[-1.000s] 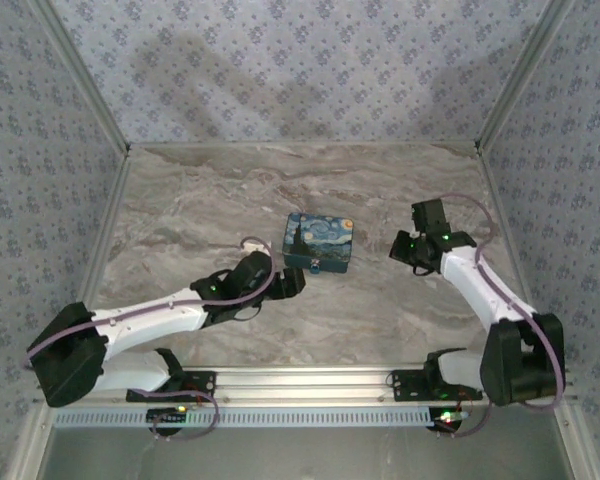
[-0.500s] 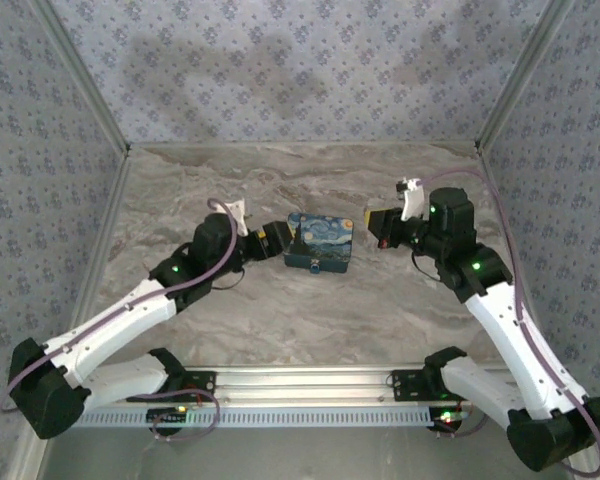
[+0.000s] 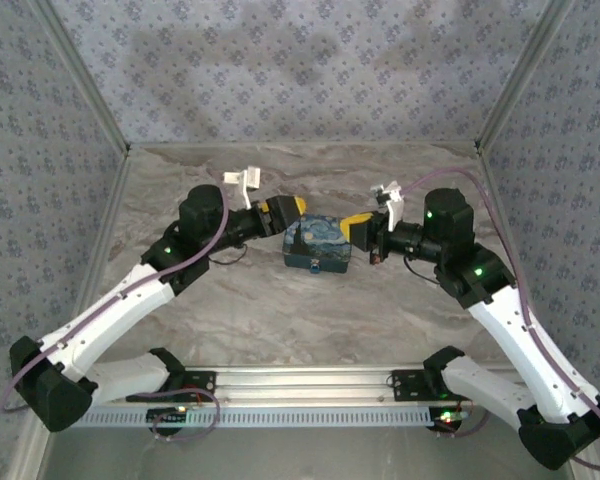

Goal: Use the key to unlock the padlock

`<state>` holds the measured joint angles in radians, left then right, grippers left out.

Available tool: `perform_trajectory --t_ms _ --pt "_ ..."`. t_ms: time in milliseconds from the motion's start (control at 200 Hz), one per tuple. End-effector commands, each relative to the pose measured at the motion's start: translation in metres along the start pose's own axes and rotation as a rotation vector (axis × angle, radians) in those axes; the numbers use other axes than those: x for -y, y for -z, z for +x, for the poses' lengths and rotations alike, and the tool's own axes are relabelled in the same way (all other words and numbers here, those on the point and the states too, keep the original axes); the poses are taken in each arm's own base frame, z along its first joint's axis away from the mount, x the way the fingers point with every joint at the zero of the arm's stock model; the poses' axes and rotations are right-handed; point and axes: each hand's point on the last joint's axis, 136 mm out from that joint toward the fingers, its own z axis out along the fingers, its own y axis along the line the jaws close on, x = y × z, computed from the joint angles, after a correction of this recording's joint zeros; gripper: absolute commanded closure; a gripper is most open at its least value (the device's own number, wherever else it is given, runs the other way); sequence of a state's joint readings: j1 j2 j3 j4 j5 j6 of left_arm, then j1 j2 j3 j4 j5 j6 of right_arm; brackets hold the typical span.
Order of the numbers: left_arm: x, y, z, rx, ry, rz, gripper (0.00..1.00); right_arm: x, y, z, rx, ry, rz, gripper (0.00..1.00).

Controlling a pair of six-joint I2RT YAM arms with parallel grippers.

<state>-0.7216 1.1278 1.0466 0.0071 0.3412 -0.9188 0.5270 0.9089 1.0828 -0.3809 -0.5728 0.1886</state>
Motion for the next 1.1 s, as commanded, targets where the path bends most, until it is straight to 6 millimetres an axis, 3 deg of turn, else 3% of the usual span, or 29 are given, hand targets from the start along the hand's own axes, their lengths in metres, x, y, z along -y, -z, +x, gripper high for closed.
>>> perform_trajectory --t_ms 0,325,765,1094 --pt "0.038 -0.002 0.0 -0.038 -0.005 0.139 0.33 -0.02 0.006 -0.011 0.013 0.093 -0.043 1.0" --pt "0.069 -0.017 0.018 -0.134 -0.03 0.209 0.41 -0.023 -0.004 0.0 -0.034 0.138 -0.033 1.0" --pt "0.064 -0.024 0.03 -0.169 -0.021 0.194 0.57 -0.025 -0.005 0.001 -0.037 0.183 0.0 1.0" --pt "0.068 -0.025 0.031 -0.173 -0.026 0.199 0.83 -0.02 -0.007 0.003 -0.046 0.206 0.033 1.0"
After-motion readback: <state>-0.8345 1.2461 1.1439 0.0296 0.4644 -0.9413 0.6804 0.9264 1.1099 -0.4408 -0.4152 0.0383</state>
